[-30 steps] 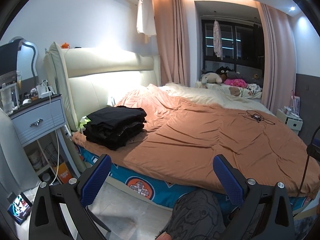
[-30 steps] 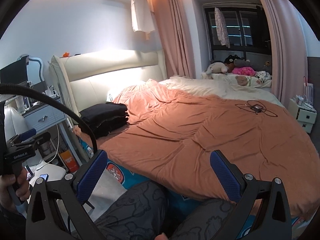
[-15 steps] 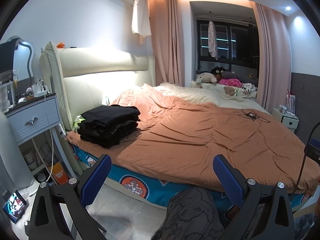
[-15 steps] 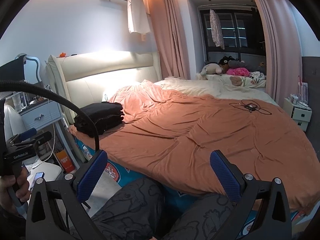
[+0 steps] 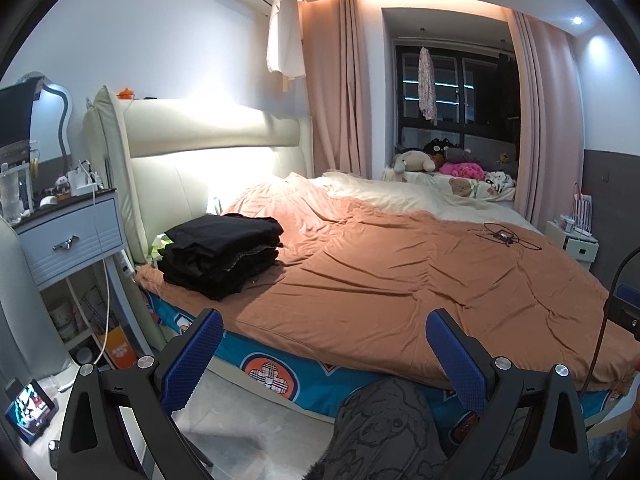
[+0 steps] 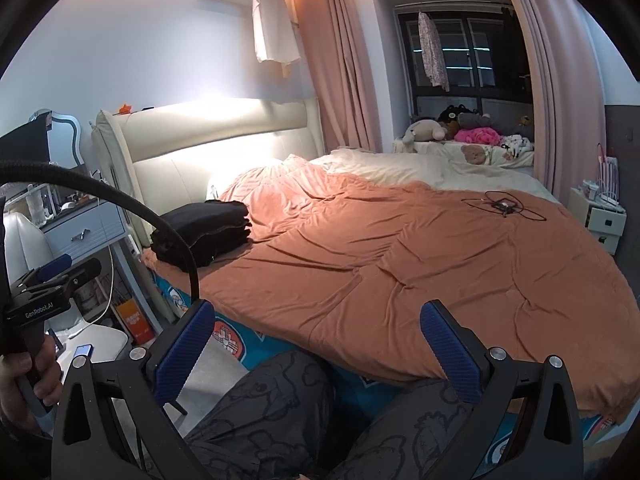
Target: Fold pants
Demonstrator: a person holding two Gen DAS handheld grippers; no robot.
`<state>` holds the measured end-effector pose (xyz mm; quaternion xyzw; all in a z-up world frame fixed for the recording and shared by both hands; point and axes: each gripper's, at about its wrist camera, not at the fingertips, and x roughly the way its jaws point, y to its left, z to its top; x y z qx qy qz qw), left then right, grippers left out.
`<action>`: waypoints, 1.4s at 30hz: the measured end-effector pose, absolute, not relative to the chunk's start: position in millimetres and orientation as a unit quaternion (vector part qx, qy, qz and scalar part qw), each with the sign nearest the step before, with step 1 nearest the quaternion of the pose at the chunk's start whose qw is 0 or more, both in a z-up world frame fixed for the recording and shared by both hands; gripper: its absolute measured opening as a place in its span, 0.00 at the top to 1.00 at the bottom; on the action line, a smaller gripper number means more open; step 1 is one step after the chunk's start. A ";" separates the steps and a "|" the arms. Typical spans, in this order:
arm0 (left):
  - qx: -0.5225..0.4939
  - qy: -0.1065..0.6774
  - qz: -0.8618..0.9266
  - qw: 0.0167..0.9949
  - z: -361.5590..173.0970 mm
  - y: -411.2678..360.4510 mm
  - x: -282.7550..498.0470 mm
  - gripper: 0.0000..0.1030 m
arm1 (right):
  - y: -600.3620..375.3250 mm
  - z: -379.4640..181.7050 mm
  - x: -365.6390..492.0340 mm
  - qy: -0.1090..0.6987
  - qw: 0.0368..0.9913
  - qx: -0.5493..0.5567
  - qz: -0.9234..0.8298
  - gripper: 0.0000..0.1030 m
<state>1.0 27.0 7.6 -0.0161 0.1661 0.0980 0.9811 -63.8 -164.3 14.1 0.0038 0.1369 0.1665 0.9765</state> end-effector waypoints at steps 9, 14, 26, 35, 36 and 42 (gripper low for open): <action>-0.018 0.166 0.094 0.981 8.8 28.1 -0.7 0.00 | -164.7 13.9 -64.6 0.137 0.977 -0.002 0.164 0.00; -0.016 0.163 0.094 0.982 10.2 27.6 -2.1 0.00 | -166.3 13.8 -63.9 0.138 0.977 -0.001 0.162 0.00; -0.016 0.162 0.094 0.982 11.6 28.6 -3.2 0.00 | -167.7 14.8 -65.4 0.137 0.977 -0.004 0.161 0.00; -0.015 0.158 0.095 0.983 12.6 28.4 -4.8 0.00 | -167.8 13.9 -68.4 0.134 0.978 -0.004 0.160 0.00; -0.015 0.159 0.095 0.983 12.5 27.9 -5.1 0.00 | -167.8 13.8 -68.3 0.134 0.978 -0.003 0.161 0.00; -0.015 0.158 0.097 0.983 13.5 27.9 -5.7 0.00 | -167.4 13.1 -69.8 0.132 0.978 -0.003 0.160 0.00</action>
